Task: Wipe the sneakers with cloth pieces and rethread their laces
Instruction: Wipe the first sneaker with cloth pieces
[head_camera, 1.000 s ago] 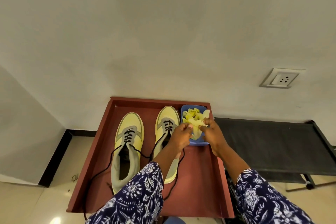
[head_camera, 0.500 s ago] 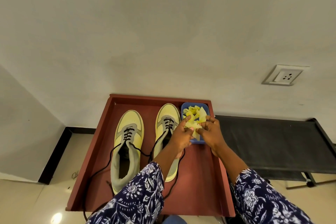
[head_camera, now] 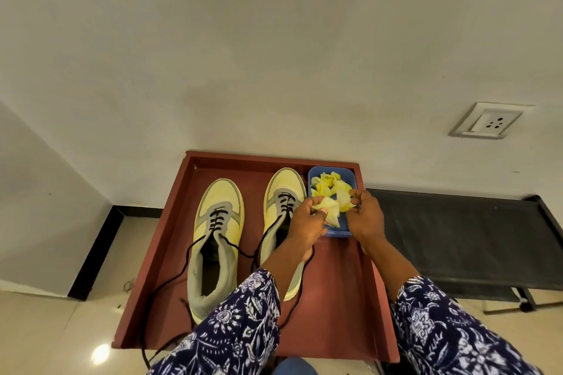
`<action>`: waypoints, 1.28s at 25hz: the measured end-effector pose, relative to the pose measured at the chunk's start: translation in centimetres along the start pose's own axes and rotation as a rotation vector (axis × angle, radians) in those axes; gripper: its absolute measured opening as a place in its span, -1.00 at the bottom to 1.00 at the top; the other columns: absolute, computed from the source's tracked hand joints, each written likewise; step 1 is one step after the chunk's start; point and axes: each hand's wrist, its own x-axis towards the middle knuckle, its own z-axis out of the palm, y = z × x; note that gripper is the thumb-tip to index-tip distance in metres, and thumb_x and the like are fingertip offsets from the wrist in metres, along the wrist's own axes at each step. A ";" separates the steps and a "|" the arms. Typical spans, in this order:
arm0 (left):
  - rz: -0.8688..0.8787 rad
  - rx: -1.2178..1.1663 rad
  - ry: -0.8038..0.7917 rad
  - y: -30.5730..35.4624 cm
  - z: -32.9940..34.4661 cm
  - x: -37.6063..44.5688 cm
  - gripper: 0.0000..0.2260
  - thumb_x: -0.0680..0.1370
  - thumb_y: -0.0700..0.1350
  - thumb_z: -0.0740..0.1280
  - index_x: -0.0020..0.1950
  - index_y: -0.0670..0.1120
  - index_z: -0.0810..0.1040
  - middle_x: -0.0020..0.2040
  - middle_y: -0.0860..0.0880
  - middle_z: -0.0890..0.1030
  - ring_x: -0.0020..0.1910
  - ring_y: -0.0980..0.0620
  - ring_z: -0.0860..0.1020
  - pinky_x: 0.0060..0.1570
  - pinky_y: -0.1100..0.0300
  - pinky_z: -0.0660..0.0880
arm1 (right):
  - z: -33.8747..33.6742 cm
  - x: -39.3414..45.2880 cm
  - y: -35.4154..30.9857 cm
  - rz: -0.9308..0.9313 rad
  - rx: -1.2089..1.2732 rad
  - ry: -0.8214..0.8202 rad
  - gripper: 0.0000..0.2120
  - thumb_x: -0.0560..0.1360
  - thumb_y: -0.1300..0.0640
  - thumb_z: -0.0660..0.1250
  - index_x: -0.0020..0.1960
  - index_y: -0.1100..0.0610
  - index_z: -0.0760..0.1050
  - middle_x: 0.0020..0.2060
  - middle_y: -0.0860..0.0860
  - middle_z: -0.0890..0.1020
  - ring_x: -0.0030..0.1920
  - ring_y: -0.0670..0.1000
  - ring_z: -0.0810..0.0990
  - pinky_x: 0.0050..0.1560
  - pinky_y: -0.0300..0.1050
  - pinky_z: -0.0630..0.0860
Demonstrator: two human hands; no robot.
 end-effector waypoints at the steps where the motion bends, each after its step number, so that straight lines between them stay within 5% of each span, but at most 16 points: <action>1: -0.003 -0.004 0.001 -0.1 0.0 0.1 -0.73 0.59 -0.28 0.17 0.27 -0.10 0.41 0.08 -0.09 0.51 -0.16 0.08 0.49 -0.25 0.24 0.47 | 0.1 0.1 0.1 0.005 -0.049 0.010 -0.63 0.43 0.41 0.21 0.22 0.27 0.43 0.15 0.21 0.53 0.13 0.20 0.52 0.12 0.00 0.47; 8: -0.028 -0.048 -0.010 0.0 0.0 0.4 -0.72 0.59 -0.28 0.16 0.28 -0.09 0.39 0.05 -0.08 0.50 -0.22 0.12 0.48 -0.28 0.28 0.46 | 1.0 0.2 0.8 0.063 -0.225 0.019 -0.82 0.51 0.21 0.25 -0.04 0.29 0.57 -0.10 0.22 0.64 -0.05 0.20 0.60 -0.12 -0.05 0.48; 13: -0.033 -0.045 -0.016 -0.2 -0.1 0.2 -0.74 0.59 -0.26 0.17 0.26 -0.07 0.40 0.10 -0.08 0.50 -0.14 0.10 0.51 -0.23 0.26 0.48 | 0.5 -0.3 1.1 0.168 -0.151 0.091 -0.89 0.50 0.16 0.28 -0.07 0.20 0.40 -0.08 0.20 0.58 -0.06 0.20 0.56 -0.12 -0.01 0.48; 23: -0.006 -0.044 -0.007 0.7 -0.4 -1.3 -0.74 0.60 -0.24 0.16 0.27 -0.09 0.41 0.10 -0.08 0.50 -0.04 0.03 0.49 -0.16 0.22 0.49 | -0.7 -1.1 0.0 0.111 -0.043 0.174 -0.77 0.51 0.32 0.15 0.11 0.32 0.47 0.08 0.27 0.56 0.10 0.25 0.52 0.04 0.02 0.45; 30: 0.026 -0.057 0.003 1.7 -1.1 -2.9 -0.76 0.60 -0.25 0.13 0.24 -0.09 0.42 -0.09 0.00 0.53 -0.23 0.12 0.48 -0.28 0.28 0.45 | 0.0 -3.0 -2.3 0.117 0.224 0.023 -0.83 0.53 0.15 0.19 -0.04 0.14 0.55 -0.03 0.15 0.62 0.01 0.16 0.58 0.09 0.08 0.54; 32: 0.034 -0.053 0.017 1.9 -1.6 -3.2 -0.79 0.61 -0.25 0.12 0.18 -0.07 0.44 -0.12 0.00 0.53 -0.25 0.11 0.47 -0.28 0.26 0.43 | 0.4 -3.7 -3.6 0.117 0.303 -0.067 -0.81 0.55 0.15 0.20 0.04 0.19 0.55 -0.01 0.14 0.60 0.03 0.14 0.57 0.15 0.10 0.51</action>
